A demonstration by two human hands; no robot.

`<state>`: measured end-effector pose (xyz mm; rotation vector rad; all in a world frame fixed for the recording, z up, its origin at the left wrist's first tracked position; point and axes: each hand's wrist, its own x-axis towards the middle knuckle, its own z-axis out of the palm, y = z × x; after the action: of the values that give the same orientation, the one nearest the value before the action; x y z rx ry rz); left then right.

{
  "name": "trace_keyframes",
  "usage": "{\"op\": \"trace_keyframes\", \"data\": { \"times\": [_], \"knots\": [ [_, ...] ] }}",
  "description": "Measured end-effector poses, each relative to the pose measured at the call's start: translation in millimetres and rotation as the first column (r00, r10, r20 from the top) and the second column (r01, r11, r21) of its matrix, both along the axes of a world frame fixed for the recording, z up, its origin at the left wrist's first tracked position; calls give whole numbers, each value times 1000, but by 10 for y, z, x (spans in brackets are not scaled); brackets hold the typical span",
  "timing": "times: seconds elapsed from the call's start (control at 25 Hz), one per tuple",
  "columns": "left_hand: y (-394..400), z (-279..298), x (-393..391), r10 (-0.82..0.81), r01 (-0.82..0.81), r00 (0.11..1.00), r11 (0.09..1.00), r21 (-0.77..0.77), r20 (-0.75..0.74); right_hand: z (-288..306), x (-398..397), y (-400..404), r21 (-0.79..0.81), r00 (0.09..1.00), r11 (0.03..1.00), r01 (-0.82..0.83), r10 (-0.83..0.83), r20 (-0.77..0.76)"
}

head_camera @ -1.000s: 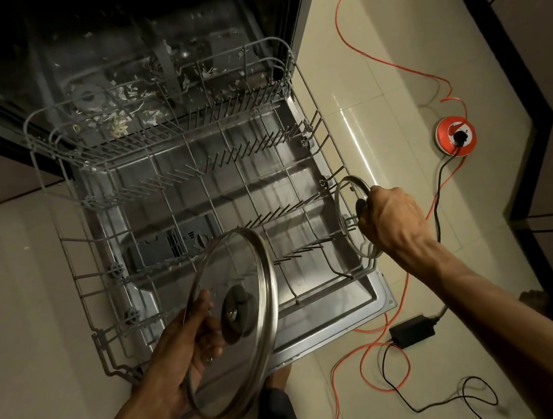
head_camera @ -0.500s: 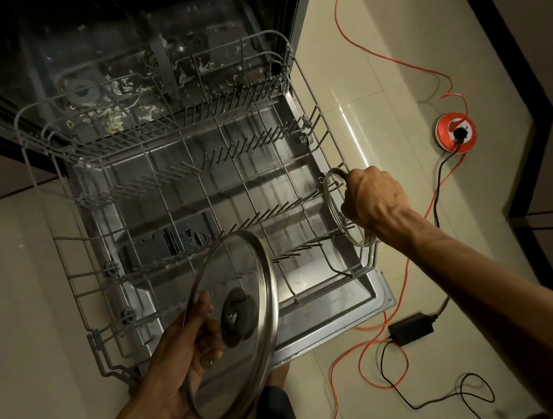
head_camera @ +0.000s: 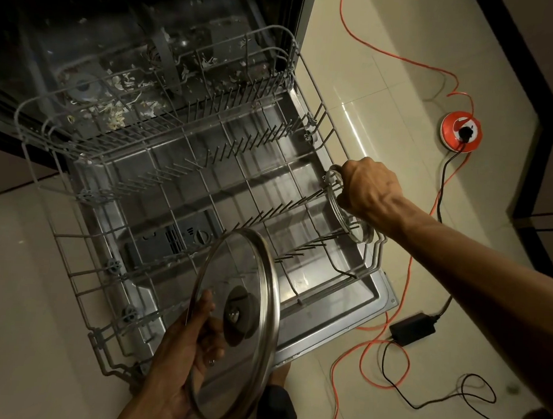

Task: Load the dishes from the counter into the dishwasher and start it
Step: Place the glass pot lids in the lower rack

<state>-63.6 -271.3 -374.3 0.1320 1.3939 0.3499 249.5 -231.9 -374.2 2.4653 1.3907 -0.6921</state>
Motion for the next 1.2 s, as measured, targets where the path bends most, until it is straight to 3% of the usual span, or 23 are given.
{"op": "trace_keyframes", "data": {
  "times": [0.32,0.6,0.76,0.92,1.2],
  "knots": [
    [25,-11,39,-11,11,1000,1000,2,-1,-235,37,-2,57,999,998,-29,27,38],
    [31,-37,79,-61,61,998,998,9,-7,-342,114,-265,52,971,991,126,-112,-211],
    [68,-36,140,-64,64,998,998,9,-2,-492,-11,-489,63,953,983,171,-149,-263],
    [93,-101,173,-92,93,996,996,17,-11,-537,34,-426,99,968,985,144,-119,-223],
    [101,-111,305,-122,122,992,992,11,23,-371,-9,-383,46,954,971,237,-223,-200]
  ]
}}
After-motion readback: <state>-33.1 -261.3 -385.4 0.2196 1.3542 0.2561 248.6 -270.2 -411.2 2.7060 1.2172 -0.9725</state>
